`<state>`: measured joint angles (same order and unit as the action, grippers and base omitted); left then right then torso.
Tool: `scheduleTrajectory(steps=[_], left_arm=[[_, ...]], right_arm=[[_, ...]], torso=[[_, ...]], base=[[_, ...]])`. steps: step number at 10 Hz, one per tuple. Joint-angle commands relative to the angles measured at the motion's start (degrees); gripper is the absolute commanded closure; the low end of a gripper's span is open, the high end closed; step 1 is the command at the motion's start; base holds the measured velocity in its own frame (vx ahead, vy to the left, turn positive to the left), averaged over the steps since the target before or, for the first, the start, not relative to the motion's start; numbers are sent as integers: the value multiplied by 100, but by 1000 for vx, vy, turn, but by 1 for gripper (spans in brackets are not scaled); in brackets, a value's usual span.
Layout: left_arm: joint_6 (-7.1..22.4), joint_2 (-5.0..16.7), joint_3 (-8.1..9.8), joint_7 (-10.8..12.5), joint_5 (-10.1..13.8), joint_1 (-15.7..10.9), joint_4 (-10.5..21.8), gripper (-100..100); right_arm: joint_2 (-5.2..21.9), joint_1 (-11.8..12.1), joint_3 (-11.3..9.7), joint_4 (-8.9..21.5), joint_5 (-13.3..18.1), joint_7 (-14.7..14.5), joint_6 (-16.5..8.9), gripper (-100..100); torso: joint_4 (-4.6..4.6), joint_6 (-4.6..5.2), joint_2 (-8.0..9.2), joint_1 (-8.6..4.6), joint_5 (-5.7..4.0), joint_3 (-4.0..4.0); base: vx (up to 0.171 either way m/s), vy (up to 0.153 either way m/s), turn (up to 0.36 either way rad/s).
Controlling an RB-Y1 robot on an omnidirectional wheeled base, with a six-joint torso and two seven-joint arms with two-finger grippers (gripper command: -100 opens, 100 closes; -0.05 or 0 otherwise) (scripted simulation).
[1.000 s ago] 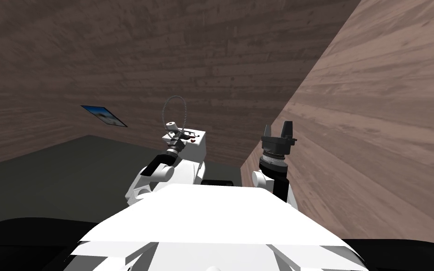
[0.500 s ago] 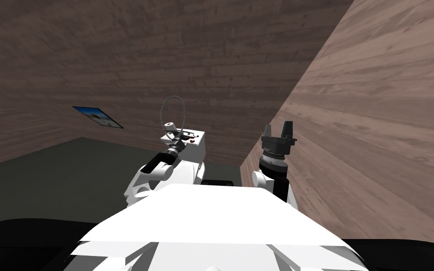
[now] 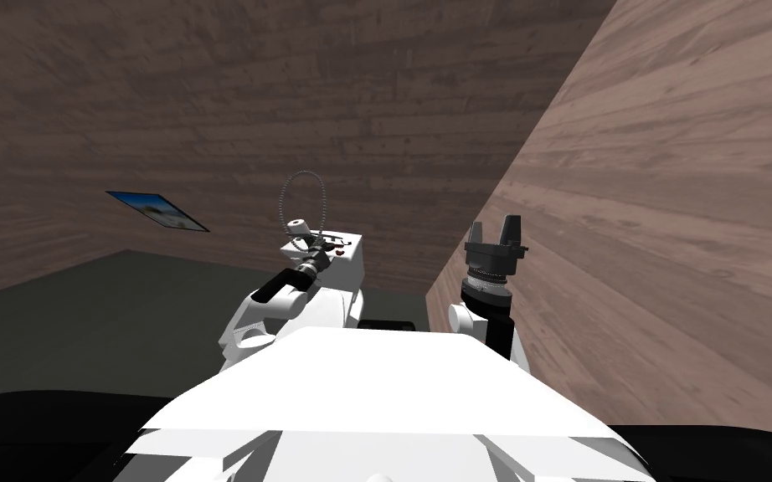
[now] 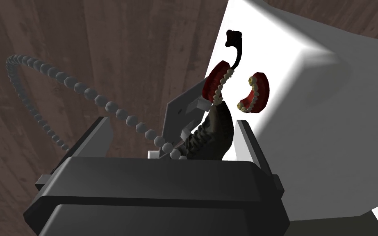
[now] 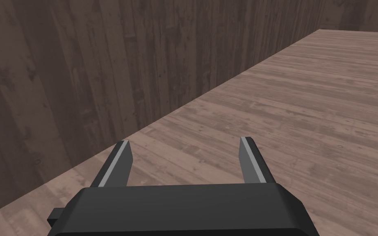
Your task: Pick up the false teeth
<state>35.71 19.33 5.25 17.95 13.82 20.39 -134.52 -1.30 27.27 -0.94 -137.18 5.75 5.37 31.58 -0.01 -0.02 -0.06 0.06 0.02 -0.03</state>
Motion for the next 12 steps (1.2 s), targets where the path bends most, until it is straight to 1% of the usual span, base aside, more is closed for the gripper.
scheduleTrajectory(steps=[1,2,3,4,5,6,7,8,9,10,11,12], left_arm=[[272,48,12,30,28,-12,-3,-100],[454,118,19,74,47,-62,-26,-100],[598,118,19,74,47,-62,-26,-100],[790,189,26,114,60,-112,-48,-100],[917,189,26,114,60,-112,-48,-100],[1124,259,31,151,67,-161,-71,-100],[1228,259,31,151,67,-161,-71,-100],[1435,329,35,184,68,-208,-96,-100],[1531,329,35,184,68,-208,-96,-100],[1729,399,39,215,64,-256,-124,-100],[1824,399,39,215,64,-256,-124,-100],[2024,470,43,243,56,-302,-156,-100]], right_arm=[[0,0,0,0,0,0,0,0],[0,0,0,0,0,0,0,0],[0,0,0,0,0,0,0,0],[0,0,0,0,0,0,0,0],[0,0,0,0,0,0,0,0],[0,0,0,0,0,0,0,0],[0,0,0,0,0,0,0,0],[0,0,0,0,0,0,0,0],[0,0,0,0,0,0,0,0],[0,1,0,0,0,0,0,0],[0,1,0,0,0,0,0,0],[0,1,0,0,0,0,0,0]], torso=[[0,0,0,0,0,0],[0,-1,0,-1,0,0],[-1,0,-3,-1,0,-2],[-1,-1,-3,-2,0,-2],[-1,-1,-6,-2,0,-3],[-2,-2,-6,-2,0,-4],[-2,-1,-7,-1,0,-4],[-2,-2,-5,-2,0,-3],[-2,-1,-7,-3,0,-4],[-2,-2,-8,-4,0,-5],[-3,-1,-12,-2,0,-7],[-3,-2,-10,-3,0,-6]], base=[[10,12,-38],[17,12,-71],[15,11,-40],[25,8,-65],[23,10,-31],[25,12,-60],[21,11,-30],[29,8,-51],[31,5,-31],[42,10,-48],[32,8,-24],[38,3,-47]])
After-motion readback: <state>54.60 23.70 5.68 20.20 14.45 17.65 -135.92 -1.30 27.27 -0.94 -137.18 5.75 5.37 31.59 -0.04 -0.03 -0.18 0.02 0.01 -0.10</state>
